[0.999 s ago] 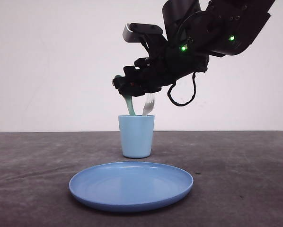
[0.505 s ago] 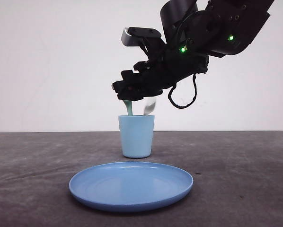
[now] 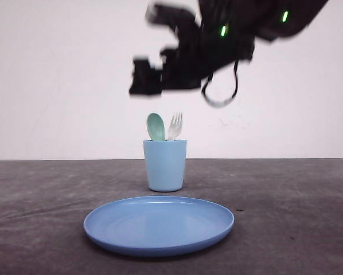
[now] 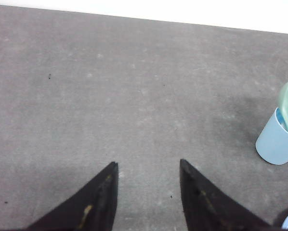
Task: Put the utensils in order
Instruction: 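Carry the spoon over the cup and release it inside with the right gripper, then lower the open right gripper around the blue cup rim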
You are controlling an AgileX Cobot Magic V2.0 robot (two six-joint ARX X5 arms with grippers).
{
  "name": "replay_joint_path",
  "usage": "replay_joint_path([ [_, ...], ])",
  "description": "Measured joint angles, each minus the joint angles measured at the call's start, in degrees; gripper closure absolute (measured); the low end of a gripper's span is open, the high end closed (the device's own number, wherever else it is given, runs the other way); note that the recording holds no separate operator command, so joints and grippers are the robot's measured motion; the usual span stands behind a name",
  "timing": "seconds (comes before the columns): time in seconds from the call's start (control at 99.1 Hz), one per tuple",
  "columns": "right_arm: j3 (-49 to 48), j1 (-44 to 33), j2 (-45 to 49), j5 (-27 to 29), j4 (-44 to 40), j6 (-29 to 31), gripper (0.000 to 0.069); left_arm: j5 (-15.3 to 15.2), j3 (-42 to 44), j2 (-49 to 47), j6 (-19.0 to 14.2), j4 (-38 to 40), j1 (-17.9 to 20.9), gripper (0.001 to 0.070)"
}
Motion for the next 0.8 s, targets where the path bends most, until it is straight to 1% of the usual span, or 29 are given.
replay_joint_path([
  [0.111,0.6,0.0,-5.4,0.0,-5.1,1.4,0.0268,0.0,0.0,0.0,0.0,0.0,0.0,0.0476],
  [0.182,0.6,0.0,-8.6,0.0,-9.8,2.0,0.0268,0.0,0.0,0.0,0.0,0.0,0.0,0.0476],
  [0.353,0.6,-0.2,-16.1,0.2,-26.8,3.5,0.0268,0.0,0.0,0.0,0.2,0.0,0.0,0.0476],
  [0.464,0.6,-1.3,-20.2,0.2,-37.7,6.1,0.0268,0.0,0.0,0.0,0.5,0.0,0.0,0.0476],
  [0.555,0.6,-2.3,-21.7,0.2,-45.0,8.3,0.0264,0.0,0.0,0.0,0.7,0.0,0.0,0.0476],
  [0.595,0.6,-2.7,-21.7,0.2,-47.6,9.0,0.0243,0.0,0.0,0.0,0.7,0.0,0.0,0.0476],
  [0.646,0.3,-3.2,-21.6,0.2,-49.9,9.8,0.0193,0.0,0.0,0.0,0.7,0.0,0.0,0.0476],
  [0.716,-1.4,-3.8,-21.6,0.3,-49.5,10.7,0.0116,0.0,0.0,0.0,0.7,0.0,0.0,0.0476],
  [0.797,-4.1,-3.8,-21.5,0.3,-48.0,11.7,0.0078,0.0,0.0,0.0,0.7,0.0,0.0,0.0476],
])
